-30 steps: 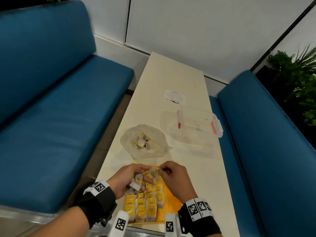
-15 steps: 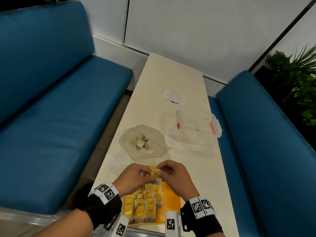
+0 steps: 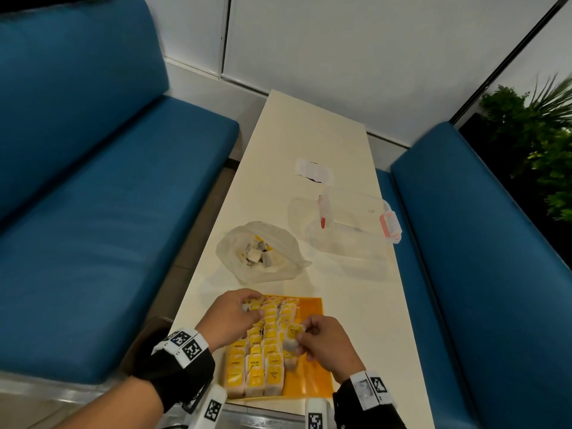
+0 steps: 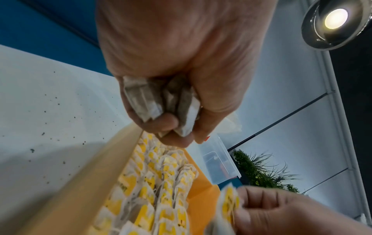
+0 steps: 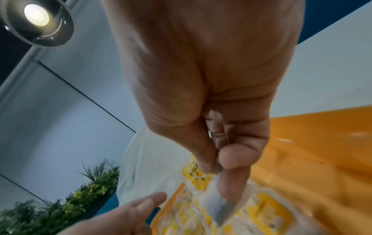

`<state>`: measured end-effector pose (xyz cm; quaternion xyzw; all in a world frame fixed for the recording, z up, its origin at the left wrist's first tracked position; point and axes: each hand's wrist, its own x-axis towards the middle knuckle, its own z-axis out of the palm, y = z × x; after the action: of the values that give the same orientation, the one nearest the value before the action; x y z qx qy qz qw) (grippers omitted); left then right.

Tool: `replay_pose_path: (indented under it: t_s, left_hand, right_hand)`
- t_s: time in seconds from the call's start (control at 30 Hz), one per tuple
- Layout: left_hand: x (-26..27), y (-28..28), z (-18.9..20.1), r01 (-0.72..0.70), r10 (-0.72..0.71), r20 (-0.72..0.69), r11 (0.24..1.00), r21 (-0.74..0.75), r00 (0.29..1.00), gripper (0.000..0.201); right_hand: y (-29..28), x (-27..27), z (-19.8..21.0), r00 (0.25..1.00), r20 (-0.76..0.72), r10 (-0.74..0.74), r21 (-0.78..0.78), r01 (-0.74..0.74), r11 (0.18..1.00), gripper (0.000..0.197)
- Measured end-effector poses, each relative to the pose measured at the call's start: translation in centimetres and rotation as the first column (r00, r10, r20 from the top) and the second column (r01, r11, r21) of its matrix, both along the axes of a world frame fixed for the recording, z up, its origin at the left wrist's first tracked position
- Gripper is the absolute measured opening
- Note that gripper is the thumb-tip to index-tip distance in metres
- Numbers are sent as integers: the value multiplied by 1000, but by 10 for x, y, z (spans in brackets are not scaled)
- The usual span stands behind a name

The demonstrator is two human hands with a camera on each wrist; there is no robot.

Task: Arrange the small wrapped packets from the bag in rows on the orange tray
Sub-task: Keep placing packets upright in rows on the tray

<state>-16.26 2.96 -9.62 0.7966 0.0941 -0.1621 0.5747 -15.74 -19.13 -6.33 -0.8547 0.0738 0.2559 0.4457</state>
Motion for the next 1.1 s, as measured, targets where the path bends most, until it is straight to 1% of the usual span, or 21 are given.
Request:
replay_pose_path:
  t_s: [0.07,0.13,0.23,0.3,0.43,0.53,0.67,0.73,0.8,0.97,1.1]
  left_hand:
    - [1,1,-3,-11,11,-35,1000,2,999,47]
    - [1,-1,-3,-3,4,-40,1000,21,999,57]
    - [2,-2,-2,20,-17,-25,995,100,1000,69]
    - [1,-3,-5,23,-20,-35,996,88,999,72]
    - [3,-2,-5,35,-29,-64,995,95,997,74]
    - [5,-3,-5,32,-26,-66,996,87,997,74]
    - [4,-2,-7,35,-29,-79,997,69,996,75]
    - [5,-2,-7,39,-33,-83,997,69,996,74]
    - [5,-2,-8,49,-43,-85,996,69,995,73]
    - [6,0,-9,55,-46,-92,994,95,995,76]
    - [6,0,-9,56,-48,-97,995,84,994,75]
  right_hand:
    - [-5,-7,-6,997,-71,23,-96,-30,995,17]
    - [-7,-14,-13,992,-113,63,-208,-85,974,20]
    - [-5,-19,-20,982,-111,152,-413,-185,892,22]
    - [-3,-21,-24,976,-137,167,-457,-212,864,24]
    - [2,-22,-33,971,-180,156,-485,-226,845,23]
    - [5,-19,-40,975,-185,121,-470,-196,861,21]
    - [7,-17,-52,979,-190,78,-433,-154,888,25]
    - [7,-17,-57,981,-184,65,-421,-138,896,23]
    - [8,-17,-56,983,-170,63,-414,-130,901,20]
    - [11,-15,-57,987,-156,27,-403,-89,911,19]
    - [12,-14,-57,985,-174,-9,-397,-62,916,26]
